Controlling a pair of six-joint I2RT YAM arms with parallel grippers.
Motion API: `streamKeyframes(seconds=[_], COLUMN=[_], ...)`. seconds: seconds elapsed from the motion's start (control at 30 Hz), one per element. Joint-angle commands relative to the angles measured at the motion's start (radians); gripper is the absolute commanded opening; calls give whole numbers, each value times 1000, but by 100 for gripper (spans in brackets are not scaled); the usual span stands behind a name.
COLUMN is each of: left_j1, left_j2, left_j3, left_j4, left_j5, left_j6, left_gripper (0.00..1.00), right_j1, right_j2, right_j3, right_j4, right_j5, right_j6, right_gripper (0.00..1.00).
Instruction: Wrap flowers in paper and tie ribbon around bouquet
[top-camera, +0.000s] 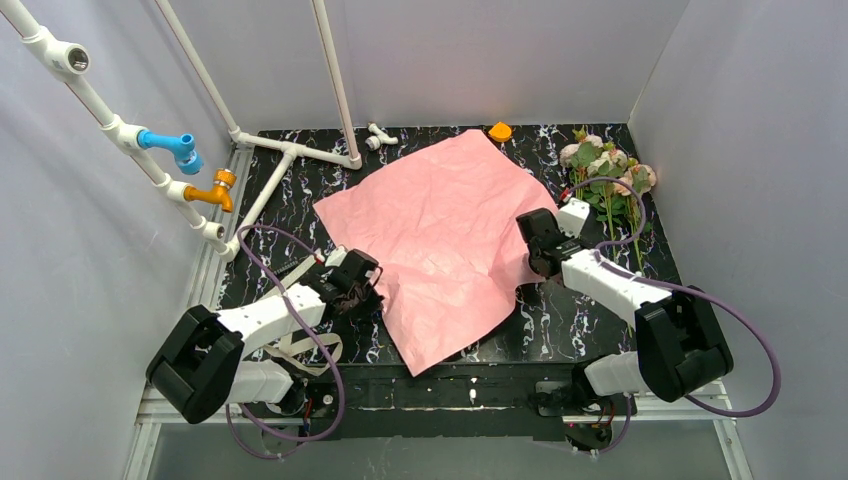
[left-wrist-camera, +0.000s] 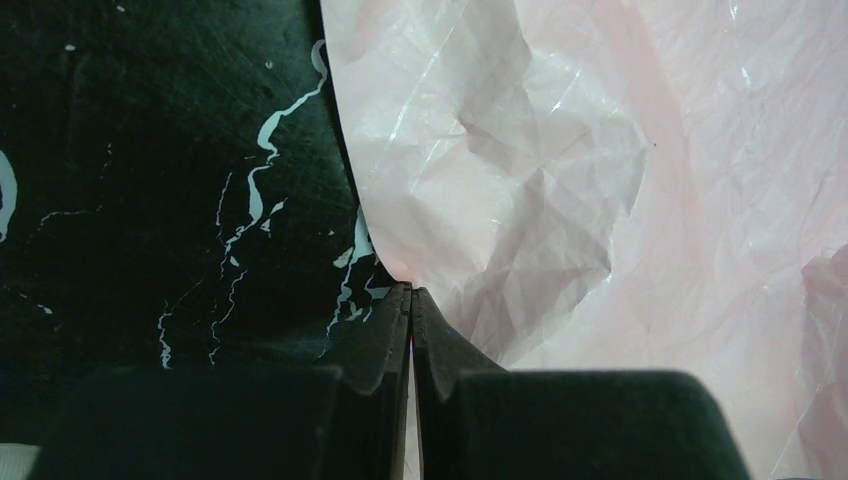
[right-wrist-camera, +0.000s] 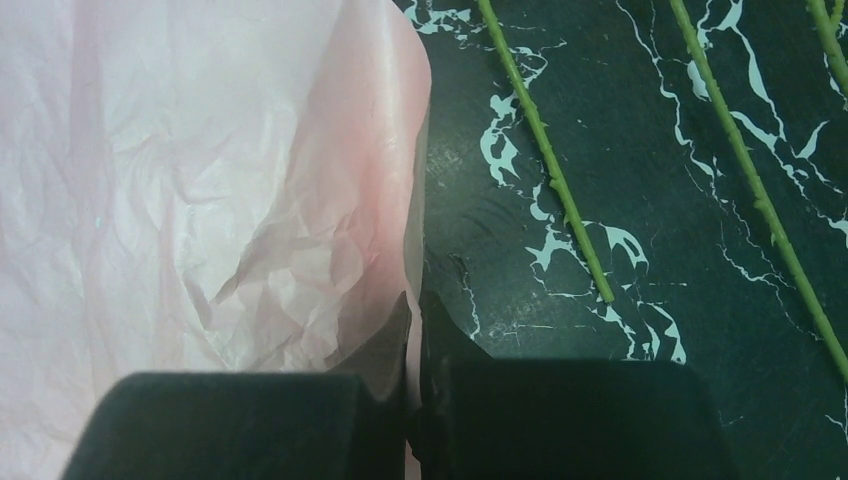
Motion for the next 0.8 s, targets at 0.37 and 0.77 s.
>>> streamKeyframes(seconds=[0.37, 0.77], left_j1=[-158, -232], left_j2=[-162, -174], left_j3=[-41, -51], left_j4=[-154, -188], left_j5=[-209, -250], left_j6=[-197, -249], left_gripper=[0, 0], right_j1=[-52, -76], right_j2=[49, 135], right_j3=[57, 97], right_j4=[1, 45], right_j5=[27, -35], right_j6=[-8, -40], right_gripper=[1, 1])
